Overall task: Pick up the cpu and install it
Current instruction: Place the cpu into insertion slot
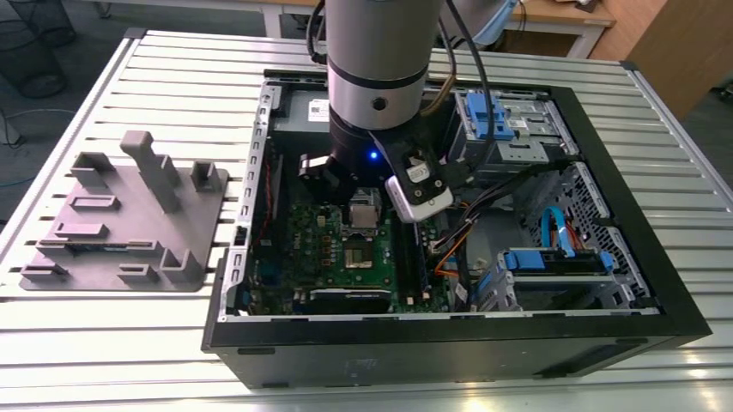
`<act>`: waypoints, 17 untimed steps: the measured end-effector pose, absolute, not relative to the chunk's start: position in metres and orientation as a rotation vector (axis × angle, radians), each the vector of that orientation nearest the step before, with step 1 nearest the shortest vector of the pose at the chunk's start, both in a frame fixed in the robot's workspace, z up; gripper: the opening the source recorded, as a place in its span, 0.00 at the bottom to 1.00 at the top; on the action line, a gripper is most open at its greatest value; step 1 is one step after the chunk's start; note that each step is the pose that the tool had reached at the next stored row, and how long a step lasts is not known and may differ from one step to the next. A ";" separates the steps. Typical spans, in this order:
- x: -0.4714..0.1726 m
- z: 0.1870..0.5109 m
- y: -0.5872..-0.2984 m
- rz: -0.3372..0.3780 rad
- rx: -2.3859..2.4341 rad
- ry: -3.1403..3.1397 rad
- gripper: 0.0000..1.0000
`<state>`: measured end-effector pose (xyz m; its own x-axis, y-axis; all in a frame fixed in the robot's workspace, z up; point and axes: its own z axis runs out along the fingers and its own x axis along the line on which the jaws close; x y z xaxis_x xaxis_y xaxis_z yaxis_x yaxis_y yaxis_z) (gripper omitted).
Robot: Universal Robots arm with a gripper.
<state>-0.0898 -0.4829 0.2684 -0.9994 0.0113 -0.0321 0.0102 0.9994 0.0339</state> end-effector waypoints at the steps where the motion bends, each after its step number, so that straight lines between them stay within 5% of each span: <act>1: -0.090 0.268 -0.483 0.053 0.017 3.109 0.47; 17: -0.090 0.254 -0.483 0.043 0.017 3.109 0.47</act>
